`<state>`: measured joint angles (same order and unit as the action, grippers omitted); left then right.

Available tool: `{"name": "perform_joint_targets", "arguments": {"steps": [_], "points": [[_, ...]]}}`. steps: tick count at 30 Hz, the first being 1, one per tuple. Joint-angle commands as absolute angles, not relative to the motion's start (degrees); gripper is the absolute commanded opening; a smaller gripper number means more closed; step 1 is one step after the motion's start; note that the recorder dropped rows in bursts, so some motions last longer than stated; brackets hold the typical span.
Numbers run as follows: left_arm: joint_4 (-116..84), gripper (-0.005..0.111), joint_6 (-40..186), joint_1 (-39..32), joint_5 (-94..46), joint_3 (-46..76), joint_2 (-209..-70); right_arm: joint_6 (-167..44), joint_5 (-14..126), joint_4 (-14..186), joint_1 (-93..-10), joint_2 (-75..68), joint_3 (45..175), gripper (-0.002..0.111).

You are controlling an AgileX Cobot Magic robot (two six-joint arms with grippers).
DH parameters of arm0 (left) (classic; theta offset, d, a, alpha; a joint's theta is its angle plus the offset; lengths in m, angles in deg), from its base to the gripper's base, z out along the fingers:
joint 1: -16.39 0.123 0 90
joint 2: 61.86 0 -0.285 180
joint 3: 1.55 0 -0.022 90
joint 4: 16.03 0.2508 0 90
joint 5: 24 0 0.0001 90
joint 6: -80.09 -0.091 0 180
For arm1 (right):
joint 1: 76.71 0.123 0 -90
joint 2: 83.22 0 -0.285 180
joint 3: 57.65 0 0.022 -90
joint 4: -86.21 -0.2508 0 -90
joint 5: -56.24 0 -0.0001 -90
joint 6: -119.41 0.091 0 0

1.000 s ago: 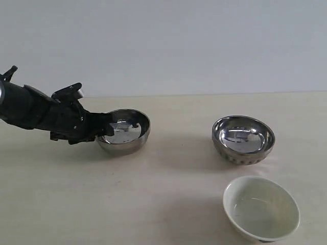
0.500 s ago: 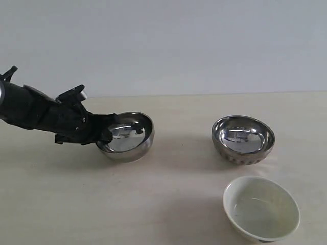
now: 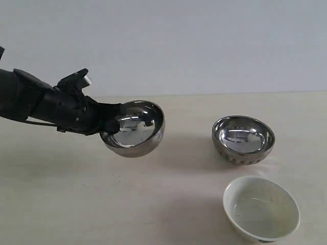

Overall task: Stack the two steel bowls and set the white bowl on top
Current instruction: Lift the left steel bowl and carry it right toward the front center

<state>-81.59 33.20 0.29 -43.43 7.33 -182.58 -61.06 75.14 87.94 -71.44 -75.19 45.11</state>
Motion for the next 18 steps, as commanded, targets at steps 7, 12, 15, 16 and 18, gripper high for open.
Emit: {"name": "perform_joint_targets", "arguments": {"steps": [7, 12, 15, 16, 18], "points": [[-80.91, 0.004, 30.20, -9.01, -40.44, 18.26, -174.12, -60.89, 74.68, 88.27, -71.56, -75.43, 45.14, 0.000], [-80.91, 0.004, 30.20, -12.46, -39.39, 20.70, -173.99, -60.89, 74.68, 88.27, -71.56, -75.43, 45.14, 0.000], [-80.91, 0.004, 30.20, -14.38, -37.36, 21.93, -173.99, -60.89, 74.68, 88.27, -71.56, -75.43, 45.14, 0.000], [-81.02, 0.004, 30.36, -14.78, -36.79, 22.44, -173.99, -60.89, 74.68, 88.27, -71.56, -75.43, 45.14, 0.000], [-81.14, 0.004, 30.36, -14.98, -36.51, 23.68, -173.99, -60.89, 74.68, 88.27, -71.56, -75.43, 45.14, 0.000]]}}
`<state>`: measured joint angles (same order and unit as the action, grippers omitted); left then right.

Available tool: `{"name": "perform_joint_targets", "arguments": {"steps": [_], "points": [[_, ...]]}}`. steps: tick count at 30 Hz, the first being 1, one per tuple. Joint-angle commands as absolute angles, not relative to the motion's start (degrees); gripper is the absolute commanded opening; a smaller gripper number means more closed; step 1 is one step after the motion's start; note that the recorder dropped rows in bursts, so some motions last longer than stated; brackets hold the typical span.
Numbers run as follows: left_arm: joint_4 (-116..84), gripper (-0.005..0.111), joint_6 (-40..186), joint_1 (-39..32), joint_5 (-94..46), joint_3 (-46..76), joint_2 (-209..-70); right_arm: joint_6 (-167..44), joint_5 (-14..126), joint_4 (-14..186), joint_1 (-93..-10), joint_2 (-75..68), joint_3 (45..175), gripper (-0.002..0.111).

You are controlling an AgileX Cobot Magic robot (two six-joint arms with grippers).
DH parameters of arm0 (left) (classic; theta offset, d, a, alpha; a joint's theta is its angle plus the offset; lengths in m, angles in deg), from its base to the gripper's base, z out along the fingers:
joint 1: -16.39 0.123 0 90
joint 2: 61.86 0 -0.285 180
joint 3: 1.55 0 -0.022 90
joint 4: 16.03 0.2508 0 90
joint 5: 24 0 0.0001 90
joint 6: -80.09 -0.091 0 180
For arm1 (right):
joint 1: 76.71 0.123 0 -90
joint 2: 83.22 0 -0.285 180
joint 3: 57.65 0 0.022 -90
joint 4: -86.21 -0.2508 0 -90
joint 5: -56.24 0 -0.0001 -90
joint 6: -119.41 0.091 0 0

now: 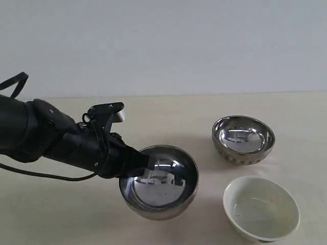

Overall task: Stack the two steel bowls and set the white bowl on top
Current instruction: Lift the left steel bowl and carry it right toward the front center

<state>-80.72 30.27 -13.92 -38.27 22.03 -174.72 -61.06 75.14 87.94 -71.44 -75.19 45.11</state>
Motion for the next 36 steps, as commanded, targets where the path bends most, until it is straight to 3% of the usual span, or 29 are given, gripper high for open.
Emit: {"name": "perform_joint_targets", "arguments": {"steps": [1, 36], "points": [[-81.14, 0.004, 30.36, -14.98, -36.36, 24.21, -173.99, -60.89, 74.68, 88.27, -71.56, -75.43, 45.14, 0.000], [-81.14, 0.004, 30.36, -14.98, -36.91, 25.59, -174.12, -60.89, 74.68, 88.27, -71.56, -75.43, 45.14, 0.000]]}}
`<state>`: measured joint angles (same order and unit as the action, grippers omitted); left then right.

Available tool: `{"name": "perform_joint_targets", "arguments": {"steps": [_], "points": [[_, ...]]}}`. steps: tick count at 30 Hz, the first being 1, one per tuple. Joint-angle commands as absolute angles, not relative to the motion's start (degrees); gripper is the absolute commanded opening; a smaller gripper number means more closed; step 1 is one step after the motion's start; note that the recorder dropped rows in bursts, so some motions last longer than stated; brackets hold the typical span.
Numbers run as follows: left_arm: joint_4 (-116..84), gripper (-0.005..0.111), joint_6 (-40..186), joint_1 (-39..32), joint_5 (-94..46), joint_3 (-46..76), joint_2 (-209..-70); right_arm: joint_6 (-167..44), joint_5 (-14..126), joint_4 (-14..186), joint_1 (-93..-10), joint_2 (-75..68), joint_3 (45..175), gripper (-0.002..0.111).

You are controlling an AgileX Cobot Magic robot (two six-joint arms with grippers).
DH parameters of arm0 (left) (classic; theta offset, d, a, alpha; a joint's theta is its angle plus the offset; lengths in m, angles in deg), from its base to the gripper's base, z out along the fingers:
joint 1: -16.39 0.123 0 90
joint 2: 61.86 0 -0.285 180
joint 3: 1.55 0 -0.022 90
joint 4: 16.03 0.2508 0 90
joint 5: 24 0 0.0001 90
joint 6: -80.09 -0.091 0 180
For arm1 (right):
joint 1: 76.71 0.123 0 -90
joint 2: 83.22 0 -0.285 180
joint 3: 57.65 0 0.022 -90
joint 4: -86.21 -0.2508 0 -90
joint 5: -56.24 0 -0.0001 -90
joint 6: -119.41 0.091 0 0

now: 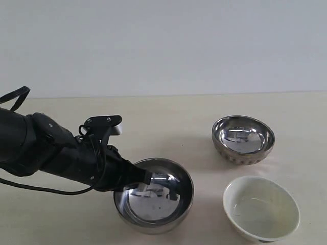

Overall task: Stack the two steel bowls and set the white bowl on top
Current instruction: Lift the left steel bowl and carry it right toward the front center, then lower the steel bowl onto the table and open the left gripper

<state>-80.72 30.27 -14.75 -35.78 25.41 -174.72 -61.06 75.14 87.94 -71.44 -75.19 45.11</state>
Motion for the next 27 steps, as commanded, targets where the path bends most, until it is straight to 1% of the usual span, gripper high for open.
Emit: {"name": "perform_joint_targets", "arguments": {"steps": [1, 27], "points": [[-81.14, 0.004, 30.36, -14.98, -36.91, 25.59, -174.12, -60.89, 74.68, 88.27, -71.56, -75.43, 45.14, 0.000], [-80.06, 0.004, 30.34, -14.98, -35.16, 25.59, -176.29, -60.59, 74.79, 88.27, -71.56, -75.43, 45.14, 0.000]]}}
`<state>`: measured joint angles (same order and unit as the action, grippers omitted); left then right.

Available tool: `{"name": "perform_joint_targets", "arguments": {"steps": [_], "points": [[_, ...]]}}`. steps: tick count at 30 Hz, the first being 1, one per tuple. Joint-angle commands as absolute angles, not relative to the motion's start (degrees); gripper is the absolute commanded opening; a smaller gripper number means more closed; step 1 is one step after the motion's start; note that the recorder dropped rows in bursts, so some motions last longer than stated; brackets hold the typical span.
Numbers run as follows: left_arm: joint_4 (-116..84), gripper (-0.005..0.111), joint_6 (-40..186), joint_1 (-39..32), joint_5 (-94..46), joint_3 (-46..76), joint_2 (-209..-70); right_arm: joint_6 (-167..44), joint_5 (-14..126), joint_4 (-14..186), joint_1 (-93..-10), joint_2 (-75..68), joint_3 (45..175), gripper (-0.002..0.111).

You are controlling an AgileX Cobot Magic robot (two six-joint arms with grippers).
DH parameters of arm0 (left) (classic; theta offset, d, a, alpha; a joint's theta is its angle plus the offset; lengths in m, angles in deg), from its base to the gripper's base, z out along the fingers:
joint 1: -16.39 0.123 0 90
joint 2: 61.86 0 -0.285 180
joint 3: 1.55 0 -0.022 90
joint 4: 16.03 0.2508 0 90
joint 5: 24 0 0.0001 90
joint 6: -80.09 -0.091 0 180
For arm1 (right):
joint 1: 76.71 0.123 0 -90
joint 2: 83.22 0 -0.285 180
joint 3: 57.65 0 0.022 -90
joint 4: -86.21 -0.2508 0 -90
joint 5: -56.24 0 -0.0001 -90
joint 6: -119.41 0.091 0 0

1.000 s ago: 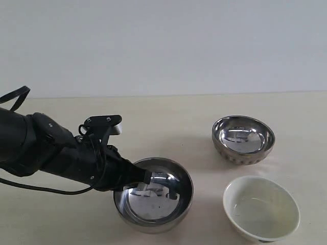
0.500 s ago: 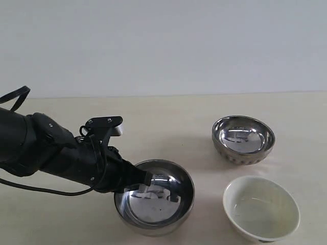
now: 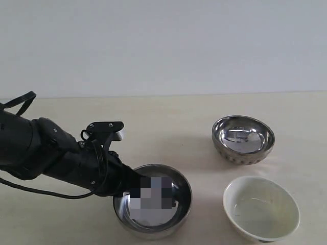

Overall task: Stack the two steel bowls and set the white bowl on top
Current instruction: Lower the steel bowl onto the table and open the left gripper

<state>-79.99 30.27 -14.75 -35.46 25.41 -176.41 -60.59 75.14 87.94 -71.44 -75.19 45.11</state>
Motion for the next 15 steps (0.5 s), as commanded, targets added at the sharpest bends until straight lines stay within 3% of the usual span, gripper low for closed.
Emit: {"name": "perform_joint_targets", "arguments": {"steps": [1, 3, 6, 7, 9, 15], "points": [[-80.06, 0.004, 30.34, -14.98, -35.16, 25.59, -176.29, -60.59, 74.79, 88.27, -71.56, -75.43, 45.14, 0.000], [-80.06, 0.009, 30.34, -14.98, -35.16, 25.59, -176.29, -60.59, 74.79, 88.27, -71.56, -75.43, 45.14, 0.000], [-80.06, 0.025, 30.34, -14.98, -35.27, 25.59, -176.29, -60.59, 74.79, 88.27, -71.56, -75.43, 45.14, 0.000], [-80.19, 0.039, 30.45, -14.98, -35.27, 25.59, -176.29, -60.59, 74.79, 88.27, -71.56, -75.43, 45.14, 0.000], [-80.19, 0.054, 30.45, -14.98, -34.56, 25.59, -176.29, -60.59, 74.79, 88.27, -71.56, -75.43, 45.14, 0.000], [-80.96, 0.057, 30.45, -14.98, -35.82, 22.97, -175.07, -60.59, 74.79, 88.27, -71.56, -75.43, 45.14, 0.000]]}}
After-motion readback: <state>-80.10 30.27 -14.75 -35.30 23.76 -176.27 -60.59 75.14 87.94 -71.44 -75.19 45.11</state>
